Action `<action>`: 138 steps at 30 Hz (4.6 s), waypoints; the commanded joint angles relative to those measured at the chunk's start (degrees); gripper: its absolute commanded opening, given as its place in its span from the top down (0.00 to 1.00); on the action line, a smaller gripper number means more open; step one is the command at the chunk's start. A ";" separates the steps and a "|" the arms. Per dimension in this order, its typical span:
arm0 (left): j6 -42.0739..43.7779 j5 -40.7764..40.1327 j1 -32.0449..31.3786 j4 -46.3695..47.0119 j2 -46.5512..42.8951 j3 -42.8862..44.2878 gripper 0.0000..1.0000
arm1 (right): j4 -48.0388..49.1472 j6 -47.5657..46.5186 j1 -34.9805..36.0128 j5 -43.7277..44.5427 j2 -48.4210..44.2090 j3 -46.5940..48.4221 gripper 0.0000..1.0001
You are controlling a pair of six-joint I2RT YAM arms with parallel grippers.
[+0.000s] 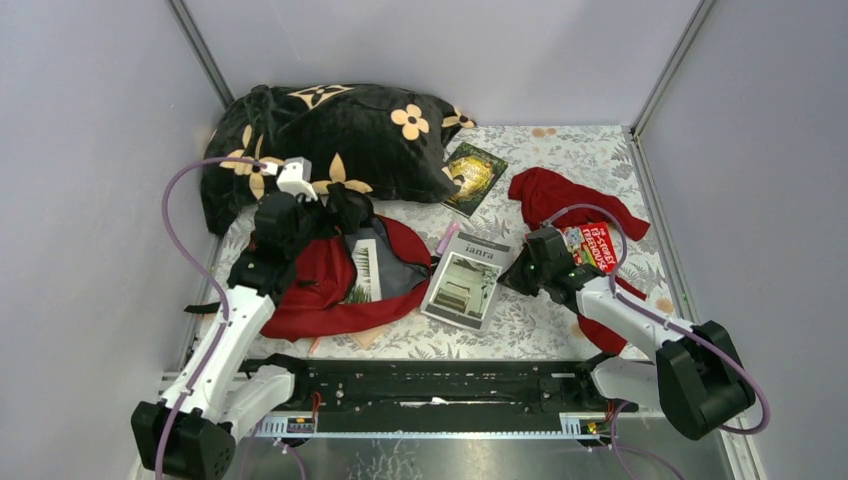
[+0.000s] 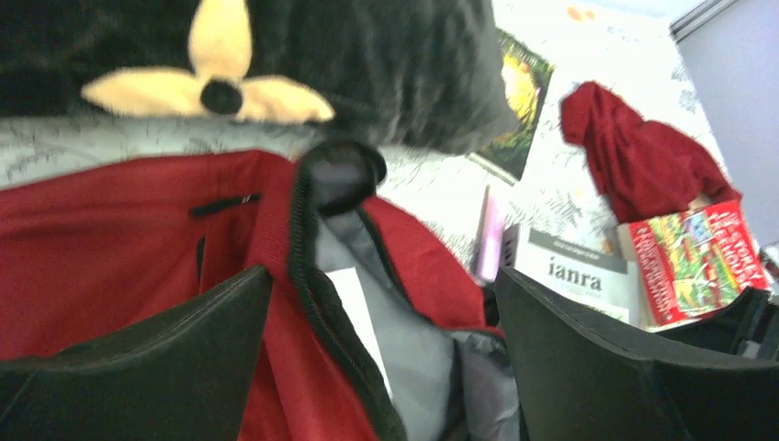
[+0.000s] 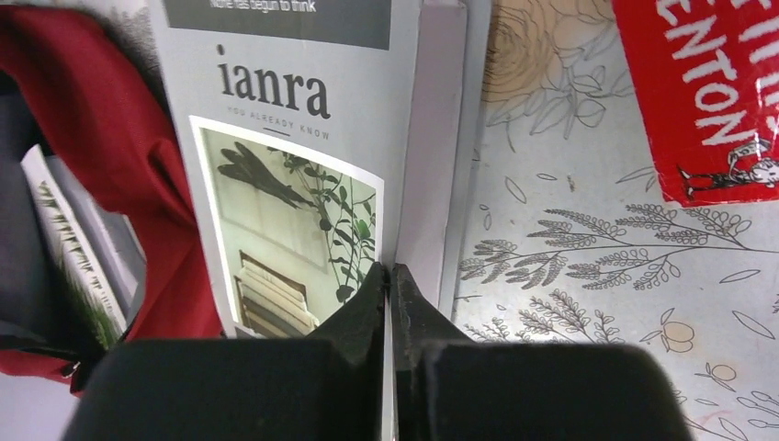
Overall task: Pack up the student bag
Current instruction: Pick up the book from the center of the board.
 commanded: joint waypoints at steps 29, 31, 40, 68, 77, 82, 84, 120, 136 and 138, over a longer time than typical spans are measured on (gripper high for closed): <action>-12.22 44.31 -5.71 9.19 33.33 18.60 0.01 | -9.72 -21.42 -1.76 -3.90 -20.38 17.74 1.00; -14.23 47.38 -5.69 11.01 34.92 17.25 0.01 | -9.13 -21.13 -1.89 -5.26 -19.82 18.78 1.00; -19.81 56.86 -5.08 21.04 40.73 15.30 0.01 | -3.66 -17.94 -2.29 -13.65 -18.16 22.91 1.00; -43.57 57.63 -1.38 48.59 40.13 12.98 0.77 | 7.63 -5.72 -5.47 -16.15 -10.29 15.03 0.01; -46.69 35.86 -0.16 43.81 28.93 11.60 0.81 | 28.99 13.00 -12.55 -24.05 -21.24 -2.56 0.00; -48.59 24.05 -0.16 38.76 23.93 9.76 0.82 | 39.21 18.63 -12.55 -28.36 -18.46 -5.75 0.00; -50.57 19.88 -0.19 38.31 21.65 8.39 0.82 | 47.19 21.40 -12.55 -28.23 -17.96 -8.29 0.00; -57.38 11.90 -5.24 35.96 17.57 5.07 0.80 | 79.60 36.86 -1.49 -25.78 15.48 9.35 0.00; -51.65 5.11 -7.71 31.52 17.11 5.78 0.80 | 84.30 39.42 2.23 -22.13 24.87 12.96 0.12; -51.08 3.97 -7.83 31.64 17.03 5.60 0.80 | 84.66 39.57 3.00 -21.71 25.33 12.66 0.14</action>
